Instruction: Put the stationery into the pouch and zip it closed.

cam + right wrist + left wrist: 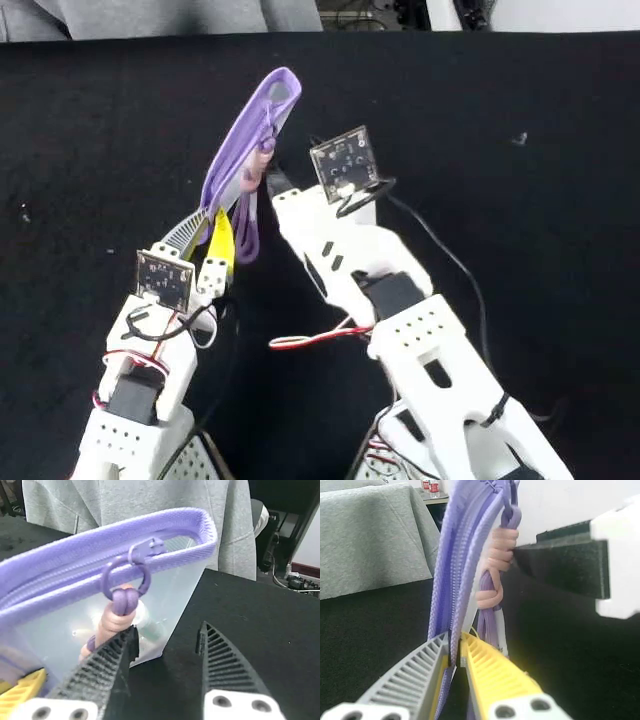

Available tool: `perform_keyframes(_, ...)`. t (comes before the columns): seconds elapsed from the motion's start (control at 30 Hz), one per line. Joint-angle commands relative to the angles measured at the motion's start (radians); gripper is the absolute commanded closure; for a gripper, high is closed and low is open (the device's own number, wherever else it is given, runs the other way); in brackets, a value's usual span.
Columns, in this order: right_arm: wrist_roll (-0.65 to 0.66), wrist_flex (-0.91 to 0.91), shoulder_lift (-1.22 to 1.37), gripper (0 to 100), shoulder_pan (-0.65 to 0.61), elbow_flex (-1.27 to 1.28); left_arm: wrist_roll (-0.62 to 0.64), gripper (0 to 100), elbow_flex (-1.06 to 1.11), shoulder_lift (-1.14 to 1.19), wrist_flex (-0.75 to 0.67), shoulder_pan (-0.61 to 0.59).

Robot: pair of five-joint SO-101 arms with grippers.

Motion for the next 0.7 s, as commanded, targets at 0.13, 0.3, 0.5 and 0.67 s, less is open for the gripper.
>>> perform_keyframes(0.13,-0.006,0.018,-0.067,80.7,-0.017,0.007,-0.009,97,0.024,0.015,0.008,-0.013)
perform_keyframes(0.3,-0.009,0.064,-0.073,80.7,-0.018,-0.002,-0.009,97,0.024,0.015,0.008,-0.013)
perform_keyframes(0.5,-0.005,0.038,-0.068,80.7,-0.035,-0.001,-0.009,97,0.024,0.015,0.008,-0.01)
perform_keyframes(0.67,-0.003,0.0,-0.073,80.8,-0.084,0.007,-0.009,97,0.024,0.015,0.008,-0.01)
